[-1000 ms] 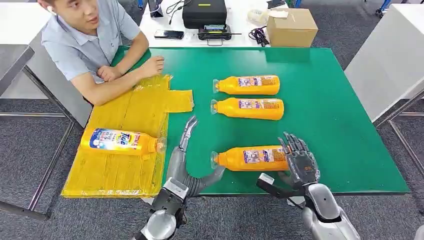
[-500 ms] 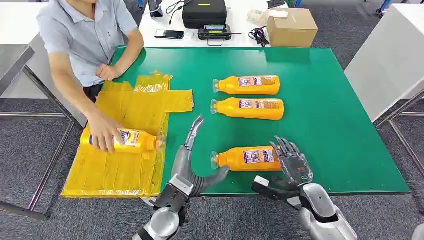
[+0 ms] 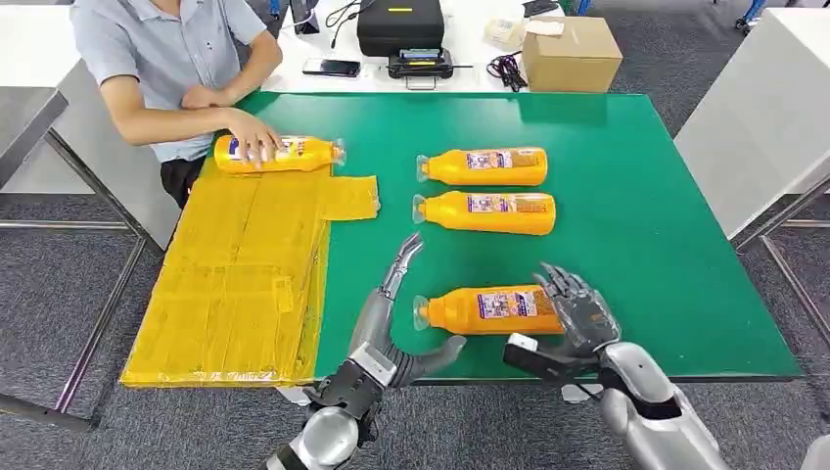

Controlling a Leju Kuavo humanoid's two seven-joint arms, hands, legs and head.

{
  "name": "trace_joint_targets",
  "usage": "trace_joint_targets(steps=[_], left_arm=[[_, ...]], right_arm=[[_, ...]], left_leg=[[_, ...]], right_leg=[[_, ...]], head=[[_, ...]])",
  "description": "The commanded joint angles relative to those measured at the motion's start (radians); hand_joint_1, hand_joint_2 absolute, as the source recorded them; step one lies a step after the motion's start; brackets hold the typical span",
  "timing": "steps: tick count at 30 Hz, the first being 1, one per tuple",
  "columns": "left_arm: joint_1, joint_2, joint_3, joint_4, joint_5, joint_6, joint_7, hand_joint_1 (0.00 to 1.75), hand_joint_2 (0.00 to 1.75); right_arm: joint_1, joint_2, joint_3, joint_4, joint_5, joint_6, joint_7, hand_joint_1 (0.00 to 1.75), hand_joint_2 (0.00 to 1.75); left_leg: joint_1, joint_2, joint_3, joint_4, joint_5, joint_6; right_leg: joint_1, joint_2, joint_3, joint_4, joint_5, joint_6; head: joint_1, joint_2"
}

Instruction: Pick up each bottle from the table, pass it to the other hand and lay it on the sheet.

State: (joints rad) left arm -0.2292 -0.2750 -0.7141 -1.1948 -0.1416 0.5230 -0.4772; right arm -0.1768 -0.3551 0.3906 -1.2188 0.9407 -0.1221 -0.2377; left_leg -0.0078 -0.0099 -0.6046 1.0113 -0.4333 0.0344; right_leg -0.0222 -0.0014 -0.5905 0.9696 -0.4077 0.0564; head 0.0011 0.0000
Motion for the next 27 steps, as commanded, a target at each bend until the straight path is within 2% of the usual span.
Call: trace_joint_targets(steps=[1, 10, 15, 22, 27], left_arm=[[-0.053, 0.016, -0.036, 0.066, -0.001, -0.001, 0.005, 0.0, 1.75], [-0.053, 0.015, -0.038, 0.066, -0.002, -0.002, 0.005, 0.0, 1.75], [-0.063, 0.012, -0.051, 0.076, 0.008, -0.01, 0.008, 0.0, 1.75], [-0.064, 0.012, -0.065, 0.087, 0.015, -0.016, 0.011, 0.0, 1.75], [-0.065, 0.008, -0.07, 0.1, 0.023, -0.023, 0.01, 0.0, 1.75]], right_arm=[[-0.099, -0.014, 0.069, 0.075, -0.008, 0.015, 0.002, 0.0, 1.75], [-0.095, -0.008, 0.069, 0.078, -0.01, 0.01, 0.002, 0.0, 1.75], [-0.103, 0.037, 0.076, 0.14, -0.027, -0.029, -0.019, 0.0, 1.75], [-0.058, 0.051, 0.055, 0.184, -0.107, -0.008, -0.049, 0.0, 1.75], [-0.043, 0.044, 0.03, 0.204, -0.149, 0.031, -0.057, 0.0, 1.75]], left_leg=[[0.0, 0.002, 0.003, 0.0, -0.001, -0.002], [0.001, 0.002, 0.003, 0.0, -0.001, -0.002], [0.001, 0.002, 0.002, -0.001, -0.001, -0.002], [0.002, 0.001, 0.007, -0.001, -0.002, -0.003], [0.002, 0.0, 0.004, -0.001, -0.001, -0.002]], right_leg=[[0.001, 0.002, 0.002, 0.0, -0.001, -0.002], [0.001, 0.002, 0.003, -0.001, -0.001, -0.002], [0.001, 0.001, 0.003, -0.001, 0.0, -0.002], [0.003, 0.001, 0.008, -0.002, -0.001, -0.004], [0.002, -0.001, 0.005, -0.002, -0.001, -0.002]], head=[[0.0, 0.0], [0.0, 0.0], [0.0, 0.0], [0.0, 0.0], [0.0, 0.0]])
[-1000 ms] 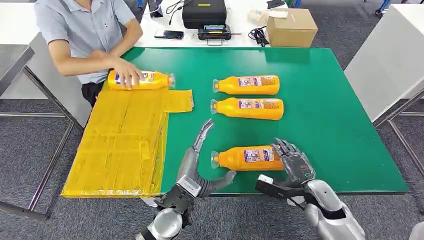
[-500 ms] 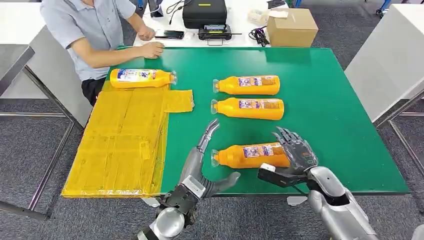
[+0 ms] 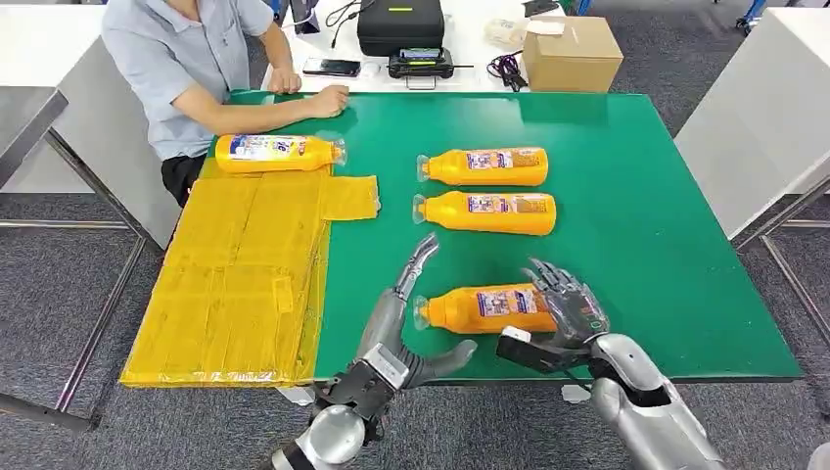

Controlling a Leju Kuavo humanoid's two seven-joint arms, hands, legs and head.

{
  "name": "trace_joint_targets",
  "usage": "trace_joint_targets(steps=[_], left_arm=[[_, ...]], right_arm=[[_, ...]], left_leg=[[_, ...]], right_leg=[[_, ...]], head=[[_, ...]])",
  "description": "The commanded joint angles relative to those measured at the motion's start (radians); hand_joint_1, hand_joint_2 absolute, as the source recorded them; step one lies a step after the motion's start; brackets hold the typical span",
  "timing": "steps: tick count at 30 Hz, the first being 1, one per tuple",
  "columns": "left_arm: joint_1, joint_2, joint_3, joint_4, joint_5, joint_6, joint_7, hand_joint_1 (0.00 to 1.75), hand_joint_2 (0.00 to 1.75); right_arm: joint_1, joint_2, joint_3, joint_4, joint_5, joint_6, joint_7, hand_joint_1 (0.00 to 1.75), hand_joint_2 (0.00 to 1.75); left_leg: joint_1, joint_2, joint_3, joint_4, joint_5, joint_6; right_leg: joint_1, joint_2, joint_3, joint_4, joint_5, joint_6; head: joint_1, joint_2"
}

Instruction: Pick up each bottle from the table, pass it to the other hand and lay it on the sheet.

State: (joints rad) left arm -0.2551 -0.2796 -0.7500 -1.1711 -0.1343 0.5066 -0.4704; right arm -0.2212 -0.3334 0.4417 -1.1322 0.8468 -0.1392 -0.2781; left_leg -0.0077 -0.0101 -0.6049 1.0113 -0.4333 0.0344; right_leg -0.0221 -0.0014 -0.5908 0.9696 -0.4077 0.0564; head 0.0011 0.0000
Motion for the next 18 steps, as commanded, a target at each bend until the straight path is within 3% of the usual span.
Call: trace_joint_targets(steps=[1, 3, 15, 18], left_arm=[[-0.042, 0.012, -0.037, 0.08, 0.017, -0.008, 0.002, 0.0, 1.75], [-0.047, 0.011, -0.042, 0.086, 0.023, -0.018, 0.001, 0.0, 1.75], [-0.06, 0.004, -0.054, 0.093, 0.023, -0.025, 0.002, 0.0, 1.75], [-0.065, 0.002, -0.058, 0.104, 0.03, -0.03, 0.001, 0.0, 1.75]], right_arm=[[-0.004, 0.016, -0.017, 0.129, -0.062, 0.072, -0.012, 0.0, 1.75], [-0.02, -0.005, -0.006, 0.16, -0.084, 0.124, -0.004, 0.0, 1.75], [-0.058, -0.025, 0.032, 0.22, -0.075, 0.145, -0.001, 0.0, 1.75], [-0.066, -0.05, 0.051, 0.234, -0.118, 0.199, 0.005, 0.02, 1.75]], left_leg=[[0.001, 0.0, 0.004, -0.001, -0.001, -0.002], [0.002, 0.0, 0.005, -0.001, -0.001, -0.002], [0.002, -0.001, 0.009, -0.001, -0.001, -0.002], [0.001, -0.001, 0.01, -0.001, 0.0, -0.002]], right_leg=[[0.001, 0.0, 0.004, -0.001, -0.001, -0.002], [0.002, -0.001, 0.006, -0.002, -0.001, -0.003], [0.002, -0.002, 0.01, -0.002, -0.001, -0.003], [0.002, -0.001, 0.01, -0.002, 0.0, -0.002]], head=[[0.0, 0.0], [0.0, 0.0], [0.0, 0.0], [0.0, 0.0]])
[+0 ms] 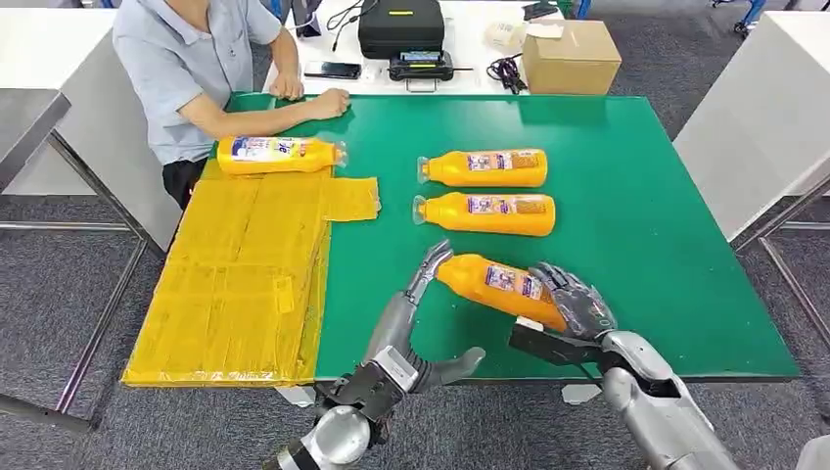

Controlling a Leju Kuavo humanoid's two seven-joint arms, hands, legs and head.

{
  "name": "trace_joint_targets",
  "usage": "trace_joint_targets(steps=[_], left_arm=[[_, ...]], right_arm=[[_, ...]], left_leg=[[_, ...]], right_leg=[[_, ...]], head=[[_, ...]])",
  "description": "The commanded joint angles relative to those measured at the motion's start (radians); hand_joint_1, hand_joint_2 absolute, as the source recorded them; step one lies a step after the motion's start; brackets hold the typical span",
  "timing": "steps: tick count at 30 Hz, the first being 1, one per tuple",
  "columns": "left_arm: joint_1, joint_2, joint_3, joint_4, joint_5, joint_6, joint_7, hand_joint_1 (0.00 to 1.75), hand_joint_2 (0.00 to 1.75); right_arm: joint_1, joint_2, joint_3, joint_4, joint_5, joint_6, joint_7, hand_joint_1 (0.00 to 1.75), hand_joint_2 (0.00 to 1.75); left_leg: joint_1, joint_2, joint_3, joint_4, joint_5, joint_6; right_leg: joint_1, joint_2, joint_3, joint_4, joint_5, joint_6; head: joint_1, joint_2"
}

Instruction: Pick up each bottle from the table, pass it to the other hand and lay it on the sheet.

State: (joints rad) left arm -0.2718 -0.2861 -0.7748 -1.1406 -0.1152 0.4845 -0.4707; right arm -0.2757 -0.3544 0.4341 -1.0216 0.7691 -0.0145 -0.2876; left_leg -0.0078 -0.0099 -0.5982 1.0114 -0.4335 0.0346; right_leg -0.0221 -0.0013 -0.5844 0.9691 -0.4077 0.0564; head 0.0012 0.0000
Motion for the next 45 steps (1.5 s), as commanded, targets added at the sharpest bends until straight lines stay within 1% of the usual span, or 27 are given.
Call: trace_joint_targets(steps=[1, 2, 14, 18, 21, 25, 28, 32, 33, 34, 35, 36, 40, 41, 43, 45], left_arm=[[-0.05, 0.007, -0.036, 0.078, 0.015, -0.012, -0.001, 0.0, 1.75], [-0.051, 0.005, -0.037, 0.079, 0.018, -0.012, -0.003, 0.0, 1.75], [-0.052, 0.003, -0.04, 0.078, 0.021, -0.015, -0.004, 0.0, 1.75], [-0.055, 0.001, -0.043, 0.081, 0.035, -0.014, -0.008, 0.0, 1.75], [-0.057, 0.004, -0.042, 0.077, 0.042, -0.006, -0.007, 0.0, 1.75], [-0.059, 0.005, -0.042, 0.075, 0.044, 0.007, -0.006, 0.0, 1.75], [-0.059, 0.008, -0.043, 0.071, 0.039, 0.013, -0.008, 0.0, 1.75], [-0.043, 0.014, -0.025, 0.036, 0.053, 0.019, -0.027, 0.0, 1.75], [-0.04, 0.014, -0.021, 0.026, 0.06, 0.026, -0.034, 0.0, 1.75], [-0.029, 0.007, -0.001, 0.013, 0.07, 0.062, -0.058, 0.0, 1.75], [-0.031, 0.007, -0.002, 0.011, 0.081, 0.067, -0.067, 0.0, 1.75], [-0.024, 0.0, 0.016, 0.004, 0.105, 0.098, -0.089, 0.0, 1.75], [-0.025, -0.012, 0.041, -0.013, 0.136, 0.127, -0.117, 0.0, 1.75], [-0.017, -0.019, 0.063, -0.034, 0.168, 0.148, -0.137, 0.0, 1.75], [-0.018, -0.017, 0.067, -0.042, 0.177, 0.153, -0.139, 0.0, 1.75], [-0.018, -0.017, 0.067, -0.042, 0.177, 0.153, -0.139, 0.0, 1.75]], right_arm=[[-0.016, -0.051, 0.071, 0.128, -0.053, 0.098, 0.008, 1.45, 1.75], [-0.015, -0.06, 0.07, 0.133, -0.061, 0.101, 0.005, 1.75, 1.75], [-0.01, -0.068, 0.071, 0.135, -0.065, 0.1, 0.004, 1.75, 1.75], [0.001, -0.072, 0.059, 0.126, -0.113, 0.116, -0.005, 1.75, 1.75], [-0.008, -0.033, 0.043, 0.136, -0.127, 0.087, 0.0, 1.75, 1.75], [-0.023, 0.035, 0.006, 0.171, -0.147, 0.043, -0.006, 1.75, 1.75], [-0.022, 0.063, -0.006, 0.169, -0.15, 0.019, -0.02, 1.75, 1.75], [0.024, 0.081, -0.048, 0.083, -0.188, -0.004, -0.089, 1.75, 1.75], [0.036, 0.089, -0.058, 0.054, -0.191, -0.011, -0.097, 1.75, 1.75], [0.054, 0.106, -0.085, 0.019, -0.21, -0.036, -0.129, 1.75, 1.75], [0.066, 0.118, -0.096, -0.006, -0.211, -0.04, -0.133, 1.75, 1.75], [0.079, 0.134, -0.107, -0.039, -0.202, -0.069, -0.14, 1.75, 1.75], [0.081, 0.168, -0.133, -0.074, -0.215, -0.087, -0.139, 1.75, 1.75], [0.076, 0.189, -0.148, -0.085, -0.216, -0.114, -0.159, 1.75, 1.75], [0.069, 0.2, -0.148, -0.093, -0.217, -0.109, -0.155, 1.75, 1.75], [0.069, 0.2, -0.148, -0.093, -0.217, -0.109, -0.155, 1.75, 1.75]], left_leg=[[0.001, -0.001, 0.002, -0.001, 0.0, -0.001], [0.002, -0.002, 0.003, -0.001, 0.0, -0.002], [0.002, -0.003, 0.006, -0.001, 0.0, -0.002], [0.002, -0.002, 0.007, -0.001, 0.0, -0.003], [0.002, -0.003, 0.007, -0.001, 0.0, -0.002], [0.002, 0.0, 0.007, -0.001, 0.0, -0.003], [0.002, 0.003, 0.008, -0.001, -0.001, -0.003], [0.002, 0.003, 0.007, -0.001, -0.001, -0.002], [0.003, 0.004, 0.008, -0.002, 0.0, -0.003], [0.002, 0.004, 0.008, -0.001, -0.001, -0.003], [0.003, 0.004, 0.008, -0.001, -0.001, -0.003], [0.003, 0.005, 0.007, -0.001, -0.001, -0.003], [0.002, 0.004, 0.006, -0.001, -0.001, -0.002], [0.002, 0.005, 0.005, 0.0, -0.002, -0.003], [0.002, 0.005, 0.003, 0.001, -0.002, -0.003], [0.001, 0.003, -0.001, 0.0, 0.0, -0.001]], right_leg=[[0.001, -0.002, 0.003, -0.001, 0.0, -0.002], [0.002, -0.003, 0.005, -0.002, -0.001, -0.003], [0.002, -0.003, 0.008, -0.002, -0.001, -0.003], [0.003, -0.003, 0.009, -0.002, -0.001, -0.003], [0.002, -0.003, 0.008, -0.002, 0.0, -0.003], [0.003, 0.0, 0.008, -0.003, 0.0, -0.003], [0.003, 0.002, 0.008, -0.002, 0.001, -0.003], [0.002, 0.001, 0.007, -0.001, 0.0, -0.002], [0.003, 0.001, 0.008, -0.002, 0.001, -0.004], [0.003, 0.001, 0.007, -0.002, 0.0, -0.003], [0.003, 0.001, 0.007, -0.001, 0.0, -0.004], [0.003, 0.001, 0.006, -0.001, 0.0, -0.003], [0.002, 0.002, 0.005, 0.0, 0.0, -0.002], [0.003, 0.003, 0.005, 0.0, -0.001, -0.003], [0.003, 0.004, 0.003, 0.002, -0.001, -0.003], [0.002, 0.003, 0.0, 0.0, 0.0, -0.002]], head=[[0.0, 0.0], [0.0, 0.0], [0.0, 0.0], [0.0, 0.0], [0.0, 0.0], [0.0, 0.0], [0.0, 0.0], [0.0, 0.0], [0.0, 0.0], [0.0, 0.0], [0.0, 0.0], [0.0, 0.0], [0.0, 0.0], [0.0, 0.0], [0.0, 0.0], [0.0, 0.0]])
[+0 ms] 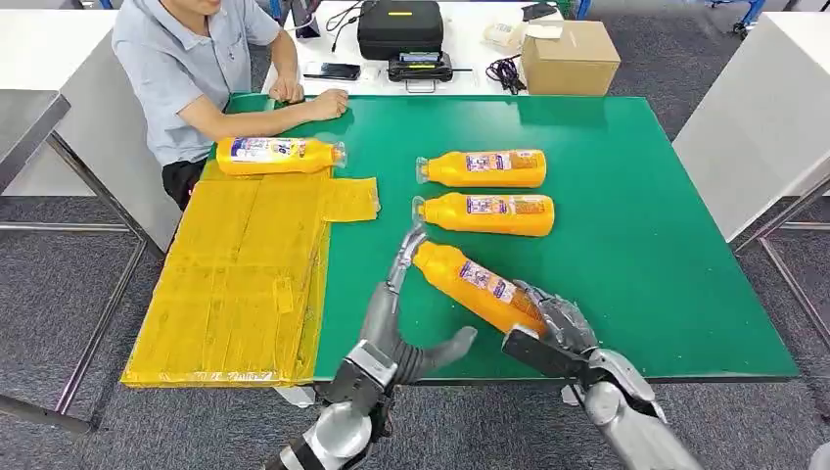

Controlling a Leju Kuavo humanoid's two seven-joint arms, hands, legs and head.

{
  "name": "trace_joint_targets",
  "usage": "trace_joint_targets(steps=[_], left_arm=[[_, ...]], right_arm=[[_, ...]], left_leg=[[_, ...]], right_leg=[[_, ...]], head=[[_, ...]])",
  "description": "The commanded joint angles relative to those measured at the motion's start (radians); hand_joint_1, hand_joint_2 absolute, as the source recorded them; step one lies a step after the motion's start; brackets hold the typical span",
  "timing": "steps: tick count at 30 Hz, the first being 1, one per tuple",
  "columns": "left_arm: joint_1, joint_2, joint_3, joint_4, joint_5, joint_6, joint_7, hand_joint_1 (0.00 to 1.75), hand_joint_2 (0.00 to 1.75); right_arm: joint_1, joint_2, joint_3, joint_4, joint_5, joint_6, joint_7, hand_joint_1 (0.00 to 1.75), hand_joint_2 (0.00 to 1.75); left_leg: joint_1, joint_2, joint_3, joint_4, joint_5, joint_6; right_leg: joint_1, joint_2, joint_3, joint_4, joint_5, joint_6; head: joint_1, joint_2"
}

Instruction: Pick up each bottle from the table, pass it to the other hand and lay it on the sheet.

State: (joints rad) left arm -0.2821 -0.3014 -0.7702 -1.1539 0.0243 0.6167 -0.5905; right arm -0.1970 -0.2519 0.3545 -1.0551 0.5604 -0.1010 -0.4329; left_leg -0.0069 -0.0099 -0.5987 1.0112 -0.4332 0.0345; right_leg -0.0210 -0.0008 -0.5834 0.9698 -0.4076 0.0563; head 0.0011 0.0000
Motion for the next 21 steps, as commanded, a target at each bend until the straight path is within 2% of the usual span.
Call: trace_joint_targets(steps=[1, 5, 16, 21], left_arm=[[-0.005, 0.001, 0.059, -0.03, 0.041, 0.021, -0.023, 0.0, 1.75], [-0.002, -0.002, 0.064, -0.032, 0.056, 0.03, -0.031, 0.0, 1.75], [0.073, 0.023, 0.125, -0.086, 0.274, 0.008, -0.066, 0.0, 1.75], [0.141, 0.079, 0.156, -0.04, 0.479, -0.144, 0.01, 0.0, 1.75]], right_arm=[[-0.01, 0.097, -0.071, -0.059, -0.008, -0.021, -0.01, 1.75, 1.75], [-0.007, 0.098, -0.078, -0.058, -0.008, -0.025, -0.016, 1.75, 1.75], [0.008, 0.152, -0.152, -0.108, -0.051, -0.041, -0.044, 1.75, 1.75], [0.067, 0.146, -0.151, -0.206, -0.094, -0.049, -0.07, 1.75, 1.75]], left_leg=[[0.001, 0.005, 0.002, 0.0, -0.002, -0.002], [0.0, 0.001, 0.0, 0.0, -0.001, -0.002], [0.001, 0.003, 0.0, -0.001, -0.001, -0.002], [0.001, 0.004, 0.004, -0.002, -0.003, -0.003]], right_leg=[[0.001, 0.004, 0.0, 0.0, 0.0, -0.003], [0.0, 0.001, 0.0, 0.0, -0.001, -0.002], [0.001, 0.002, -0.001, -0.001, -0.001, -0.003], [0.001, 0.003, 0.002, -0.002, -0.002, -0.004]], head=[[0.0, 0.0], [0.0, 0.0], [0.0, 0.0], [0.0, 0.0]])
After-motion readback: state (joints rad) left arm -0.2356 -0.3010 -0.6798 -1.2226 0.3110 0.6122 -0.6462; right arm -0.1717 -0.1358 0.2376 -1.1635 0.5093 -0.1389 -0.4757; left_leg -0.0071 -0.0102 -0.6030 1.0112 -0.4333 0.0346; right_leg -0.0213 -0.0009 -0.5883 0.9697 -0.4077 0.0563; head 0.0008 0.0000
